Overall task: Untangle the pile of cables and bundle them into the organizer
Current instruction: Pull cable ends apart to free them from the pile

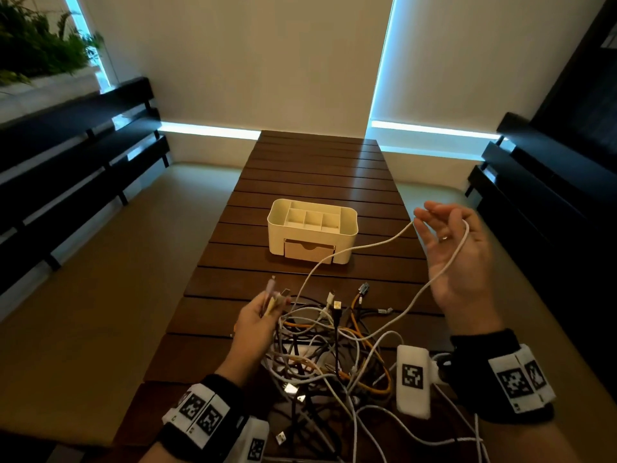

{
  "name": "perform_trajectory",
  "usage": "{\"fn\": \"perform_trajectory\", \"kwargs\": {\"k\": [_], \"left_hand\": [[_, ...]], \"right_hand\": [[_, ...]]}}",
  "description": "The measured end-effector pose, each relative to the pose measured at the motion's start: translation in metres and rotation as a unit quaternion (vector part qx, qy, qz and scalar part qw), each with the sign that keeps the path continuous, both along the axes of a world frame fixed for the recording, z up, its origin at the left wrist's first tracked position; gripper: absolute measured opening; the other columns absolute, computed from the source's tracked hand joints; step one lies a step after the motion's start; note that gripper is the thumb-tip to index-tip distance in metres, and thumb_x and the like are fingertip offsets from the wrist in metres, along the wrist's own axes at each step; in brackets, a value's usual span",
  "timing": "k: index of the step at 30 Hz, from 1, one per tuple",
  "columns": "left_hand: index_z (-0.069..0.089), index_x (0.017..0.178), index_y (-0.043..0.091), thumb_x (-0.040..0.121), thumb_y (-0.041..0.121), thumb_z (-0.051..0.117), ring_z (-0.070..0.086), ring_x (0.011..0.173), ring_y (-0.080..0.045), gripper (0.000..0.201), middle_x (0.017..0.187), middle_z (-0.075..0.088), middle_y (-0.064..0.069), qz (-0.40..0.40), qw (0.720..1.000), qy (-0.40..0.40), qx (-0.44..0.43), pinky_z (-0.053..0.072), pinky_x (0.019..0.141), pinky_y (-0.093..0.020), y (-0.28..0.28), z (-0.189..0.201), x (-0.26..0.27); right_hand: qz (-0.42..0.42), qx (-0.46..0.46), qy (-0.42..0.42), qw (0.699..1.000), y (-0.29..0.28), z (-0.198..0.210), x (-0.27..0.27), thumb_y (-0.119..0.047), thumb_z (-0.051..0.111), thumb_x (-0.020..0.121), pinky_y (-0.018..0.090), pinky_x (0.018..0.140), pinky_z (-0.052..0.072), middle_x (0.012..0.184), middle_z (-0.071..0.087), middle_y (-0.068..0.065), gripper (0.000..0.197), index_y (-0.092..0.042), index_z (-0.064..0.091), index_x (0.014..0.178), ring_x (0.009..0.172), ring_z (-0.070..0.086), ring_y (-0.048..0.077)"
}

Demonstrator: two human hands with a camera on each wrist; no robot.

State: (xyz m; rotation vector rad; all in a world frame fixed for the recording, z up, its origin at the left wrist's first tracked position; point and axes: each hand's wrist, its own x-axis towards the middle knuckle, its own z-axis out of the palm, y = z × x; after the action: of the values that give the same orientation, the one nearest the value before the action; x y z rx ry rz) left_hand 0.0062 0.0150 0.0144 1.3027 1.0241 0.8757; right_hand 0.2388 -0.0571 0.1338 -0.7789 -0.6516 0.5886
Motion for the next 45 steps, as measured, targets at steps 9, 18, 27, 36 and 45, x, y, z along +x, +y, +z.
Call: {"fn": "perform_trajectory", "kwargs": {"k": [9,18,27,36,45], "left_hand": [[0.068,0.100,0.020,0.097,0.019,0.050,0.044,0.062,-0.010,0.019,0.075,0.056,0.003,-0.068,0.974,0.190,0.100,0.034,0.054,-0.024,0.008,-0.005,0.022],[0.066,0.081,0.005,0.095,0.020,0.052,0.048,0.062,-0.010,0.024,0.074,0.058,-0.011,-0.103,0.980,0.043,0.166,0.039,0.059,-0.026,-0.003,0.026,0.030],[0.072,0.087,0.013,0.091,0.009,0.058,0.063,0.081,-0.025,0.014,0.081,0.070,-0.013,-0.098,0.991,-0.007,0.087,0.052,0.075,-0.046,0.001,0.029,0.023],[0.067,0.080,-0.002,0.081,0.004,0.069,0.059,0.076,-0.001,0.007,0.073,0.069,0.006,-0.162,0.986,0.004,0.029,0.047,0.062,-0.012,0.000,0.015,0.023],[0.074,0.081,0.016,0.077,0.018,0.077,0.065,0.074,0.004,0.005,0.080,0.073,0.005,-0.219,0.960,0.163,0.067,0.049,0.067,-0.016,0.000,-0.030,0.003]], "right_hand": [[0.017,-0.032,-0.027,0.999,-0.005,0.006,-0.008,-0.027,0.043,0.093,0.020,0.056,0.051,0.074,0.069,-0.002,0.021,-0.017,0.057,0.081,0.065,0.064,0.011],[0.064,-0.326,-0.551,0.765,0.007,-0.035,-0.041,-0.034,0.048,0.093,0.039,0.101,0.037,0.123,0.044,-0.012,0.035,-0.039,0.050,0.127,0.116,0.037,0.009],[0.223,-0.274,-0.490,0.797,0.007,-0.047,-0.056,-0.031,0.064,0.085,0.022,0.079,0.051,0.113,0.056,-0.005,0.041,-0.028,0.058,0.125,0.084,0.058,-0.002],[0.034,-0.178,-0.392,0.902,0.009,-0.054,-0.061,-0.030,0.062,0.083,0.026,0.065,0.053,0.077,0.069,-0.008,0.018,-0.014,0.072,0.083,0.071,0.064,0.007],[-0.086,0.052,-0.067,0.993,-0.006,0.028,-0.032,-0.020,0.036,0.100,0.017,0.053,0.050,0.064,0.065,-0.008,0.028,-0.011,0.055,0.082,0.053,0.060,0.005]]}}
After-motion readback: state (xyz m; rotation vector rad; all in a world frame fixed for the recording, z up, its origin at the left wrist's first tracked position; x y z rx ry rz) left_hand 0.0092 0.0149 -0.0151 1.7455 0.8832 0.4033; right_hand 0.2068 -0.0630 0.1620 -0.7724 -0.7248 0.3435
